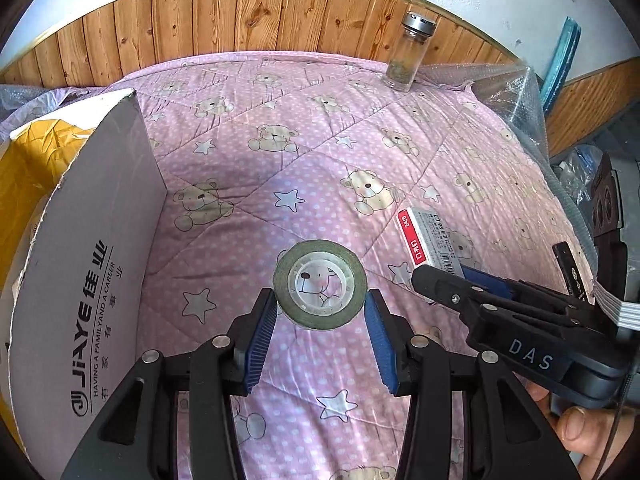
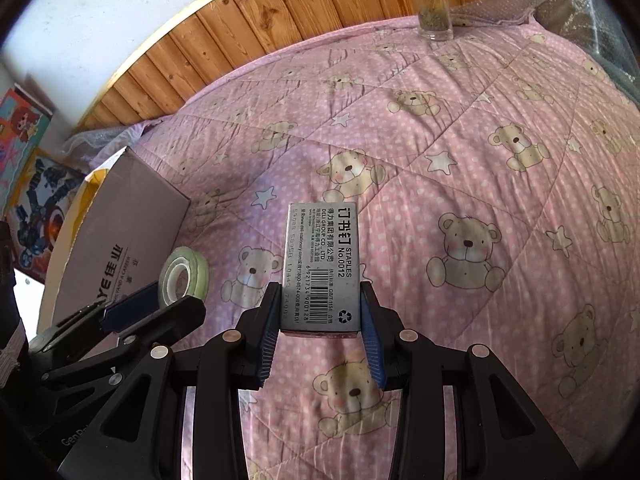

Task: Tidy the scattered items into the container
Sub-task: 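Lift the staples box with the right tool while the left tool grasps the green tape roll, then carry the staples box and tape roll with both tools over the box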

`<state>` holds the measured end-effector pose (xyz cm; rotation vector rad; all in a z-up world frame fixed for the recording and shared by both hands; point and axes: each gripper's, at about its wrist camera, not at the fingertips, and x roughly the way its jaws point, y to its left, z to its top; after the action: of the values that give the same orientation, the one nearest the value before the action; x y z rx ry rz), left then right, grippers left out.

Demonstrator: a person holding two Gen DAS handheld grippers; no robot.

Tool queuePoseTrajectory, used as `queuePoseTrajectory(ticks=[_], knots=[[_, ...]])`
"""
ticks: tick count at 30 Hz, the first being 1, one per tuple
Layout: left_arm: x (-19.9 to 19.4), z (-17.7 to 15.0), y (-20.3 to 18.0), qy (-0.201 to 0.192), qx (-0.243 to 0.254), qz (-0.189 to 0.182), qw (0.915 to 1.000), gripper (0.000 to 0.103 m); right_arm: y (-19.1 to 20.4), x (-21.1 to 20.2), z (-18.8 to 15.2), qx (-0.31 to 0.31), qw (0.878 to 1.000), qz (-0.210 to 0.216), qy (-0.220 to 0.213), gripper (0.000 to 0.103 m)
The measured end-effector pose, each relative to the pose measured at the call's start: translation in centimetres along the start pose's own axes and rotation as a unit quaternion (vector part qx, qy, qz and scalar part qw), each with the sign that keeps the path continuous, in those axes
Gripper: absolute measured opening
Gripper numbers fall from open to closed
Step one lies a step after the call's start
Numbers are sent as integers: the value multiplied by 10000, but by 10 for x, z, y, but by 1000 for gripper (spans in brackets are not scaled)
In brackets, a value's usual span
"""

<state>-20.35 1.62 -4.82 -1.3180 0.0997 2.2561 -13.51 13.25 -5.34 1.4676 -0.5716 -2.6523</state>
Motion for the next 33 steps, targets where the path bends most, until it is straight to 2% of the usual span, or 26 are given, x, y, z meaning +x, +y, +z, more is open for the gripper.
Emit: queuePoseTrajectory(ticks=[13,33], knots=[[-42,-18,-16,-176,103,-160,9997,47,17,-37,-18,-132,9998,-75,-163,39],[-96,-36,-24,-478,176,-33,9987,47,47,-78,-49,-378,9986,-115,-356,39]])
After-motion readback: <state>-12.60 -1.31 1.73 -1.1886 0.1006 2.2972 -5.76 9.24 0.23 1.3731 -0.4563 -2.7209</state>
